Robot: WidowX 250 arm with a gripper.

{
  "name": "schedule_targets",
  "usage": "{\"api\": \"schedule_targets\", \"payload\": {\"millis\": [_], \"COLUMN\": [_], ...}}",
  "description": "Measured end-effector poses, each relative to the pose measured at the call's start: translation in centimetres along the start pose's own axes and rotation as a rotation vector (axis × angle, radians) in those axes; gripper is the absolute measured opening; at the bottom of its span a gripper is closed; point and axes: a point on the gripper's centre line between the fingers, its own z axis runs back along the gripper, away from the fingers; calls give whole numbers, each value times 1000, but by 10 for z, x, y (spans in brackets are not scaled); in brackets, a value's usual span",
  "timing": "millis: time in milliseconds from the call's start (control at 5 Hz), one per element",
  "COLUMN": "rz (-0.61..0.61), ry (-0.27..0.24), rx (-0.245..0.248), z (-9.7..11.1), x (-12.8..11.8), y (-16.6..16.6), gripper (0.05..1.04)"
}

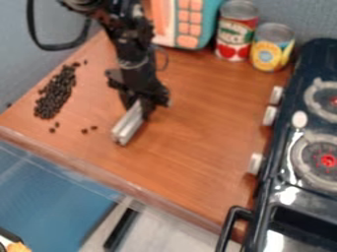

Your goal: Sweep into pile

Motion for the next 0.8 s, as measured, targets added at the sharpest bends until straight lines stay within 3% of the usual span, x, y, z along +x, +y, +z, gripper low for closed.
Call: {"api": "schedule_targets", "payload": {"millis": [200, 400, 600, 800], "rz": [-66, -134, -113, -106], "ry": [-3, 13, -12, -22], "rx": [-2, -53, -91, -63], "z": [0, 2, 4, 0], "x": [-8, -22, -32, -31], "y": [28, 53, 78, 97], "gripper": [370, 370, 370, 370]}}
